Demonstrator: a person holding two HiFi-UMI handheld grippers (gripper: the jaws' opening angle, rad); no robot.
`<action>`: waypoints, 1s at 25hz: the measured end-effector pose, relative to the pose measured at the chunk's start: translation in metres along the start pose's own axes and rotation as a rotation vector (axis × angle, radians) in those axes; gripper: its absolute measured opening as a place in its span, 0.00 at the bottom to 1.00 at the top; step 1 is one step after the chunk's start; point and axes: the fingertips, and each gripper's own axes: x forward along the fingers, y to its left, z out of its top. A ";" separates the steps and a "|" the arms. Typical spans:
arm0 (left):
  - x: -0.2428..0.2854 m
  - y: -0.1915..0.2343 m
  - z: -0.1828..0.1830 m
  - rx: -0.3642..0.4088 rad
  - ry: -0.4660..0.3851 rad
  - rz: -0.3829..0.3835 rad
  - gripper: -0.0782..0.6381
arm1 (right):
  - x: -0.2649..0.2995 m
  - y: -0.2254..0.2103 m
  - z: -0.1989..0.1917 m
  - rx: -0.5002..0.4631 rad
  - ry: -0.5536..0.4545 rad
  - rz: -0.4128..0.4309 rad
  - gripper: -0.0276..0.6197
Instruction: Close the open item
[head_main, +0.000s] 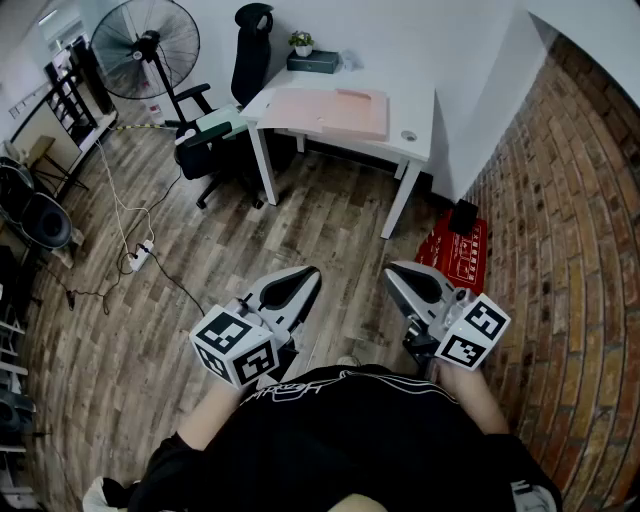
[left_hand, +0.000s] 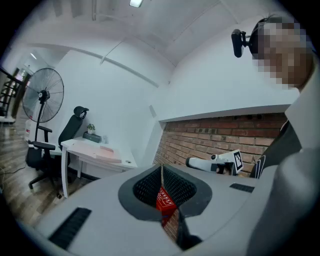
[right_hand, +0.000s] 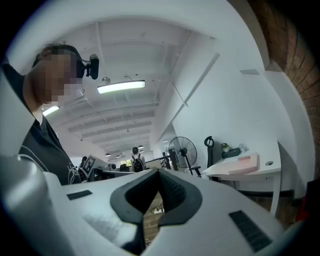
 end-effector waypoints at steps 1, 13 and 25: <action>-0.001 0.001 -0.001 -0.001 0.001 0.004 0.16 | 0.000 -0.001 0.000 -0.002 0.002 -0.004 0.04; -0.007 0.049 -0.005 -0.034 0.006 0.110 0.17 | 0.007 -0.031 -0.016 -0.045 0.072 -0.097 0.06; 0.076 0.148 0.000 -0.088 0.058 0.225 0.35 | 0.033 -0.181 -0.015 -0.008 0.079 -0.276 0.41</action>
